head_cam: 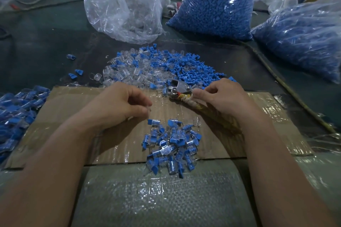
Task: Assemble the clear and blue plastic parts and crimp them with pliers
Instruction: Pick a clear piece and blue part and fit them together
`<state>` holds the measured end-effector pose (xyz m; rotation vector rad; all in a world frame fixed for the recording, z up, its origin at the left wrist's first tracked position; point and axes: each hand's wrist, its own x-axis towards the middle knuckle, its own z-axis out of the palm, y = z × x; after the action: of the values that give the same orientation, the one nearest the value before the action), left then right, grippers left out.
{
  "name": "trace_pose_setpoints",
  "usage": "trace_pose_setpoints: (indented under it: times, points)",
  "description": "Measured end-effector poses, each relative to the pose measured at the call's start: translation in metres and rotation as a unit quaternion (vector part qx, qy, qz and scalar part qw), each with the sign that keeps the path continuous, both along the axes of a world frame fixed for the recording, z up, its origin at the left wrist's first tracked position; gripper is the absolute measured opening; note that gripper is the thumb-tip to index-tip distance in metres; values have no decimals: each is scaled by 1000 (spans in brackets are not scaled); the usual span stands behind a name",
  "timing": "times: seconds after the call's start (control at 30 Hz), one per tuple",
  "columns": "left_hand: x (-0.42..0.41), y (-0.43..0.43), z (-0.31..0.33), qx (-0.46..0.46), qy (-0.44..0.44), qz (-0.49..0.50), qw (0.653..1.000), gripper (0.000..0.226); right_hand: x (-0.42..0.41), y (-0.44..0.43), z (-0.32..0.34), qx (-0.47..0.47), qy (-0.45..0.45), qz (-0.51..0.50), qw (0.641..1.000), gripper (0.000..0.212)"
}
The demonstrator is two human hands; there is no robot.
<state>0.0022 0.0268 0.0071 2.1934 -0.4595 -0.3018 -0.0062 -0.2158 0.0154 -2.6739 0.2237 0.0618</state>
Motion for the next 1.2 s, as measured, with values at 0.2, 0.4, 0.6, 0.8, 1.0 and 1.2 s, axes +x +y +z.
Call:
trace_pose_setpoints:
  times: [0.2,0.4,0.6,0.8,1.0,1.2]
  points:
    - [-5,-12,3,-222,31,73,972,26,7,-15,-1,35,-176,-93,979,12]
    - [-8,-13,4,-295,71,84,949,25,14,-25,-8,57,-174,-148,972,13]
    - [-8,-14,4,-311,94,83,942,27,18,-20,-13,25,-79,-123,989,6]
    - [-10,-17,5,-303,105,81,944,32,19,-18,-12,36,-68,-124,989,4]
    - [-9,-19,7,-322,102,103,935,32,18,-18,-12,24,-90,-110,990,11]
    - [-11,-19,7,-311,102,97,940,27,18,-19,-12,-2,-77,-70,995,7]
